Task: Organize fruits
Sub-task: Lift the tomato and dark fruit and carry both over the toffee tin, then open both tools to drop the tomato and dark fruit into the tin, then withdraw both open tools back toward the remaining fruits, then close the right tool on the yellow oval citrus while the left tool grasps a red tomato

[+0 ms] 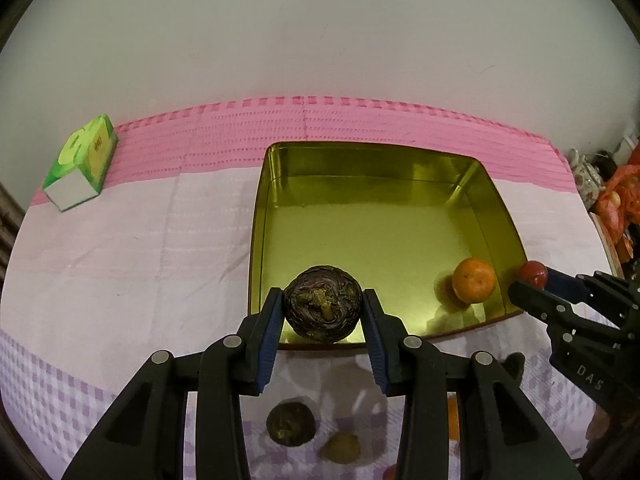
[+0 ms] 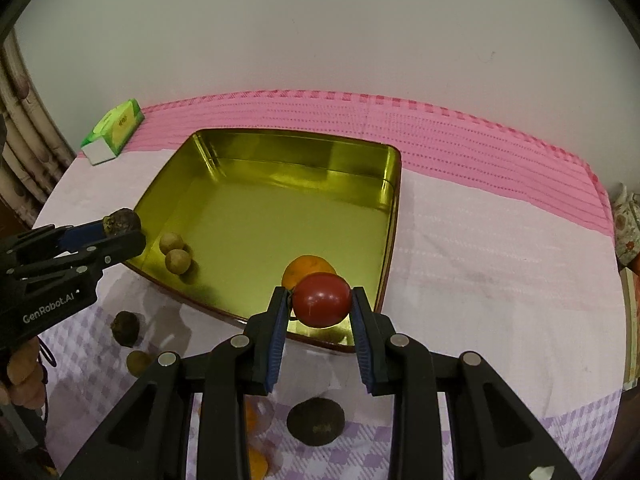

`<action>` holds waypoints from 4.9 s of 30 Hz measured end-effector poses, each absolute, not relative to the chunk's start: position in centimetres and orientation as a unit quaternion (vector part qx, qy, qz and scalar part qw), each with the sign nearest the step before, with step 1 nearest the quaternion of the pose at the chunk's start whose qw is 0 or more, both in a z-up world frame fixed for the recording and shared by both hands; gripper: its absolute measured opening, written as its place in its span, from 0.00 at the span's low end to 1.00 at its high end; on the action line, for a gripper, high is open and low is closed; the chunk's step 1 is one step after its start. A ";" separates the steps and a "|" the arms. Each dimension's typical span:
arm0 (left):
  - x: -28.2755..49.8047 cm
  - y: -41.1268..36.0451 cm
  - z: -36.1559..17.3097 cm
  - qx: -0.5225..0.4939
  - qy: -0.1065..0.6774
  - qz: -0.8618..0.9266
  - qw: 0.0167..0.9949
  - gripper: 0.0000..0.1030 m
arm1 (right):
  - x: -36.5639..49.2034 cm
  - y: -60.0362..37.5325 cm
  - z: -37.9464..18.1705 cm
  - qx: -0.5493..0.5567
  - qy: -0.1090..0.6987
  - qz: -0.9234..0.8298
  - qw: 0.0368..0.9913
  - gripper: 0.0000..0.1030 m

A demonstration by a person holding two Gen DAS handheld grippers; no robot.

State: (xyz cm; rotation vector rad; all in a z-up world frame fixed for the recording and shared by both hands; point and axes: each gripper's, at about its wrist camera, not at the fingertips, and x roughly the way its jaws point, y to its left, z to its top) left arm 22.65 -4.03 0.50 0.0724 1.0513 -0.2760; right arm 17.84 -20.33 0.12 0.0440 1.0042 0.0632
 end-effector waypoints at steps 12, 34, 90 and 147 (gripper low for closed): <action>23.8 -5.0 -0.9 0.038 0.512 -0.131 0.848 0.39 | 19.6 -20.3 -1.5 0.021 0.497 0.031 0.867 0.28; 24.3 -5.2 -3.0 0.052 0.539 -0.125 0.831 0.39 | 19.7 -20.5 -1.8 0.027 0.502 0.032 0.864 0.30; 9.1 0.3 -2.2 0.066 0.563 -0.087 0.819 0.44 | 5.5 -16.6 -3.1 0.048 0.528 0.069 0.845 0.30; 7.4 -5.7 -3.2 0.084 0.583 -0.178 0.788 0.44 | 7.0 -21.0 -6.1 0.064 0.556 0.013 0.829 0.36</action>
